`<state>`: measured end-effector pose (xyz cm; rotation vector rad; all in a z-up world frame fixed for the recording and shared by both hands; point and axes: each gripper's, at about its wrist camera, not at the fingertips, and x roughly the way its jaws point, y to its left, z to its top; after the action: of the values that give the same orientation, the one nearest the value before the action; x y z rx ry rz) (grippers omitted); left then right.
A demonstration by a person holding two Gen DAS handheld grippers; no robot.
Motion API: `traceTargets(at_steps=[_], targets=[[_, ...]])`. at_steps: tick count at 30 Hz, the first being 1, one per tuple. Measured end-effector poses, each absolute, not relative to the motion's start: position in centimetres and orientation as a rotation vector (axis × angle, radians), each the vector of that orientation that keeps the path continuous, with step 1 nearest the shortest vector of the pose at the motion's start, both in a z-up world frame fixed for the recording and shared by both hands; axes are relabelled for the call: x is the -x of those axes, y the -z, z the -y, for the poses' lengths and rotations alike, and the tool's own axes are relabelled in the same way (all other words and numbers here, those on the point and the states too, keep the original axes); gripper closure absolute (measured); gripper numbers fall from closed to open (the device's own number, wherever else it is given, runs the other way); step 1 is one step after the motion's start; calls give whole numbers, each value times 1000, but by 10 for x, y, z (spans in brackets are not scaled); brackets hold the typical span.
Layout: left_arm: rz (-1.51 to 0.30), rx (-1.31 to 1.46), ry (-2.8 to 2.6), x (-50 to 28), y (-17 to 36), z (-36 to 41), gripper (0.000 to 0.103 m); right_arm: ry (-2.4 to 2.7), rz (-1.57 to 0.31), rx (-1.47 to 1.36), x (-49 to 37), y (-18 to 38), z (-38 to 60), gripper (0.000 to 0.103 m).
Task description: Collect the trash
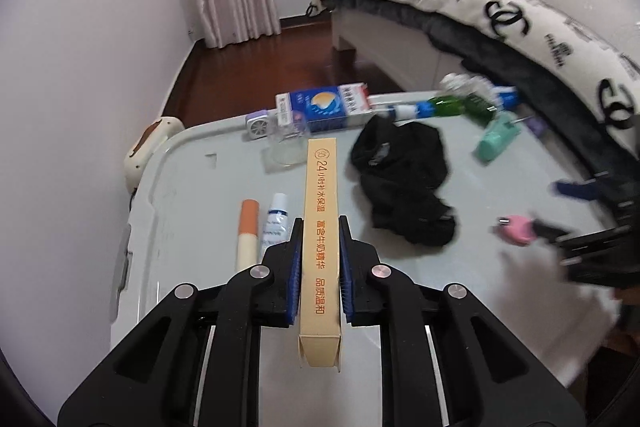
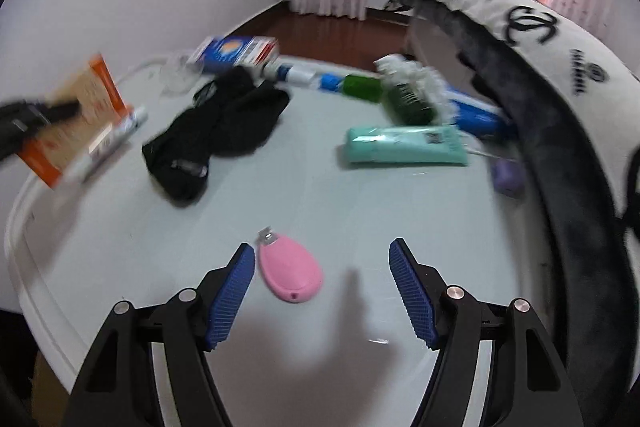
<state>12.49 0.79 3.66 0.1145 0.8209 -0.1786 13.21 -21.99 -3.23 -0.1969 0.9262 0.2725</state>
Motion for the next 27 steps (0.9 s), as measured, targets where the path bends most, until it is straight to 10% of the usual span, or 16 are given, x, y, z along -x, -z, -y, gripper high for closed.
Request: traceTargets(at_steps=[6,10,19,27], targets=[[-818,-72,263,-75,-49,0,88,-296,-957,242,-142,54,192,36],[-834,-68,312,-52,-43,8,88,-267,-985,193,-148,59,191,71],[-866,-77,392,-17,-31,18,88,-305,-968,145,-121,23,192,103],[-890,-42,396,25,-23,16,88,-335,-950,86,-90,3,202,103]])
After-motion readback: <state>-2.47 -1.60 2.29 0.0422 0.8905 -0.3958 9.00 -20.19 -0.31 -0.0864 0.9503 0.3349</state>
